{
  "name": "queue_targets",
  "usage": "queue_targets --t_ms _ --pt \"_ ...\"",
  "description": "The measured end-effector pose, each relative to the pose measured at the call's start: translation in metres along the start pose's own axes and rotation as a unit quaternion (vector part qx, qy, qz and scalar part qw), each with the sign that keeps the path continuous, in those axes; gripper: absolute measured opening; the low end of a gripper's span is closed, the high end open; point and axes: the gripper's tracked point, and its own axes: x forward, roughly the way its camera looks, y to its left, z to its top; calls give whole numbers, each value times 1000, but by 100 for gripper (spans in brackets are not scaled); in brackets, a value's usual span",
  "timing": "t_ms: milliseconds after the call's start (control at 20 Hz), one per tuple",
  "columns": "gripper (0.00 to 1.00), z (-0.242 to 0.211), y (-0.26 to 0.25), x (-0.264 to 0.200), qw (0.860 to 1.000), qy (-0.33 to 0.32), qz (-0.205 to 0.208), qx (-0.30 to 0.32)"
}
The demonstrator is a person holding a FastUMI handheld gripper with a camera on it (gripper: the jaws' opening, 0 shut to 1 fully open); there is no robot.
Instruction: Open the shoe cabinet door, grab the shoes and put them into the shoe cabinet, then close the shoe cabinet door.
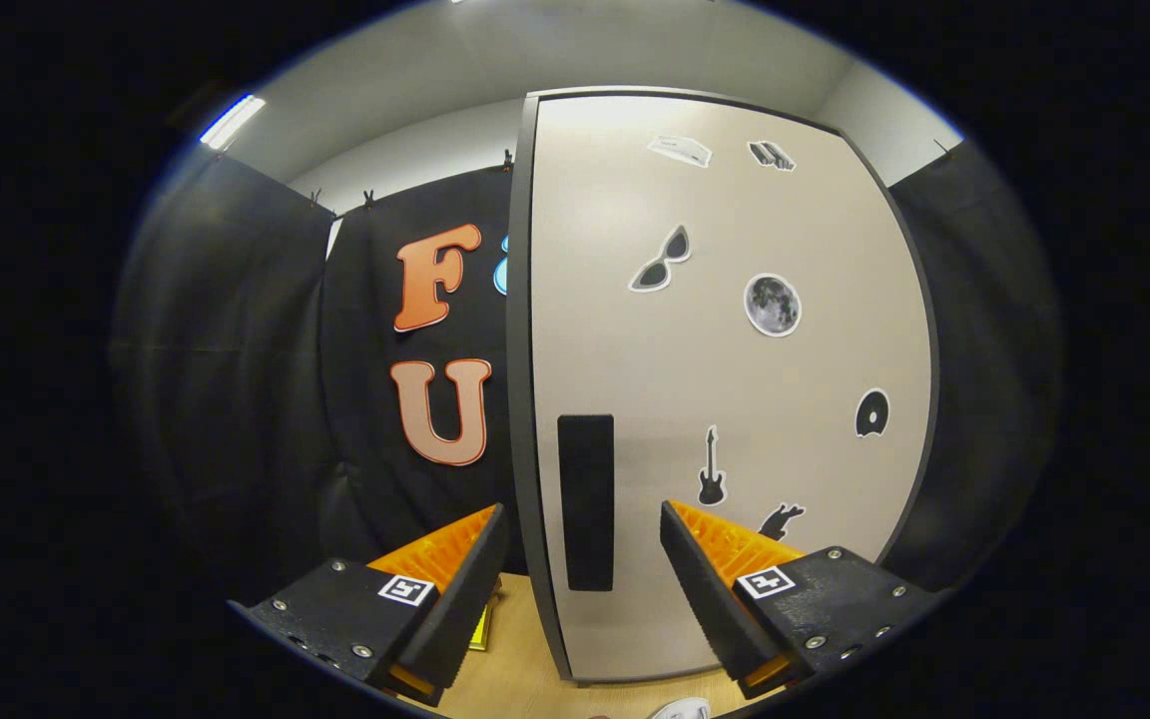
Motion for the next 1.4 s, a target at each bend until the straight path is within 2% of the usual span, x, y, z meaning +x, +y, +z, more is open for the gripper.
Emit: queue_targets --t_ms 300,450,650,750,800,850,900,1400 --pt "95 -8 0 23 1000 -7 -11 -8" --pt "91 -12 2 29 1000 -6 -13 -17" --pt "73 -16 0 34 1000 -1 -22 -22" --pt "59 -20 -3 36 999 5 -31 -22" --pt "46 -18 -5 36 999 3 -33 -18" --pt "39 -19 -4 37 999 3 -31 -12" --pt "37 -20 -4 36 1000 3 -28 -8" --pt "32 -18 -5 19 1000 4 -11 8"
